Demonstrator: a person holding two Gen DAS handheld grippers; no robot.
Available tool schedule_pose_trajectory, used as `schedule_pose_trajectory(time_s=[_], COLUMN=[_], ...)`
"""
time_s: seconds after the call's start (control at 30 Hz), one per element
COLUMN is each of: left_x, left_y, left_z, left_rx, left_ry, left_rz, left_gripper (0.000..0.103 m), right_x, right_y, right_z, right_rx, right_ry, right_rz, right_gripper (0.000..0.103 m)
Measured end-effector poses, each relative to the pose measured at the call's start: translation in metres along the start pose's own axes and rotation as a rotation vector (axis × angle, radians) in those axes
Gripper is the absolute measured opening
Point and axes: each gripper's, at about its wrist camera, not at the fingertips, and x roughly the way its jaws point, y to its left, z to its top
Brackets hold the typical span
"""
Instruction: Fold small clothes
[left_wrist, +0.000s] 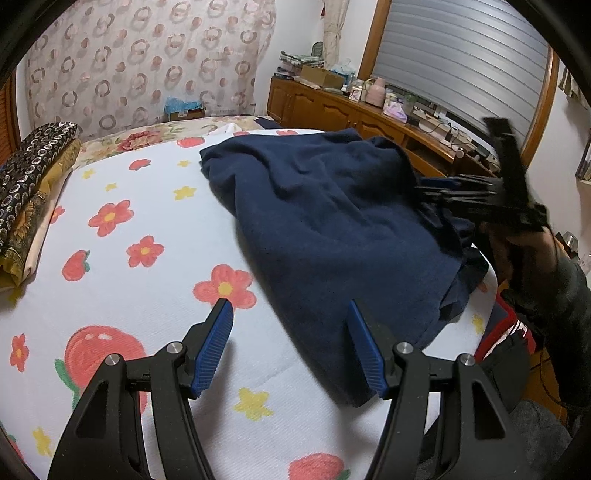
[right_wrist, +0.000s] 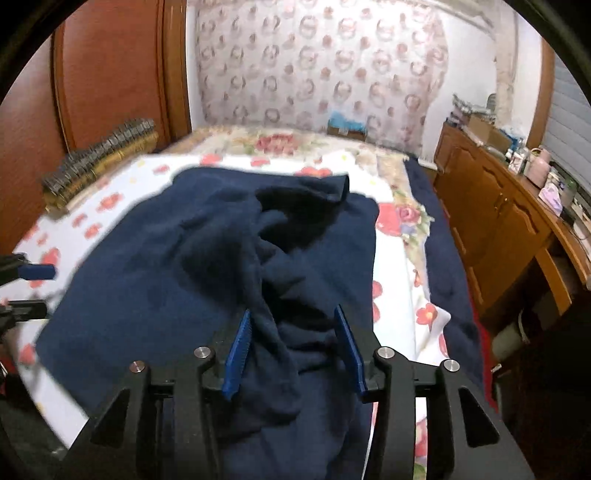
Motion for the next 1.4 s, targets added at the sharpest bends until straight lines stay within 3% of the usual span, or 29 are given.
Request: schedule_pose_trajectory(time_s=[0.23,0.33,0.47,0.7,0.83,0.93,1.03,1.17,1.3,1.37,1.4], left_x=[0.003,0.004,0.004,-0.007,-0.012,-0.012,-0.012,-0.009,-0.006,-0.002,-0.001], left_y=[0.001,0.000,-0.001,0.000,-0.001,0.000,0.001,0.005,0.010,0.013,0.015], left_z=[-0.002,-0.002,-0.002,0.001,0.005,0.005,0.006,0.017,0.037,0.051,0.055], left_rx=[-0.009,-0.010,-0.010,-0.007,-0.003,-0.003,-0.003,0.005,0.022,0.024,0.025], left_ry=[0.011,0.012,0.009,-0.017,-0.033,-0.035,-0.035,-0.033,-0.059,-0.077,-0.085], left_rz=[-0.007,-0.010,-0.013,-0.019,-0.022,-0.023,-0.019,0.001,0.012,0.004,-0.002], left_gripper=[0.065,0.065,0.065,0.065,0.065,0.065,0.065,0.065,0.065,0.081,0.082], right_x=[0.009,-0.003,-0.022,-0.096,-0.122,-0.104,-0.087,-0.086,-0.072,-0.051,-0.039], right_y=[-0.009,-0.006,-0.008,-0.014,-0.025,-0.029,-0.034,-0.043,-0.036,-0.036,-0.035], right_z=[0.008,0.004,-0.004,-0.012,-0.026,-0.042,-0.050,-0.037,-0.008,0.007,0.014], right_rx=[0.027,0.010,0.029,0.093,0.112,0.118,0.137,0.163,0.142,0.125,0.112], right_ry=[0.042,0.041,0.007,-0.132,-0.121,-0.024,0.029,-0.028,-0.088,-0.091,-0.088], right_rz=[0.091,0.116,0.175,0.191,0.173,0.141,0.103,0.078,0.062,0.067,0.066], right_gripper=[0.046,0.009,0.005,0.005,0.005,0.005,0.016,0.037,0.038,0.038,0.038])
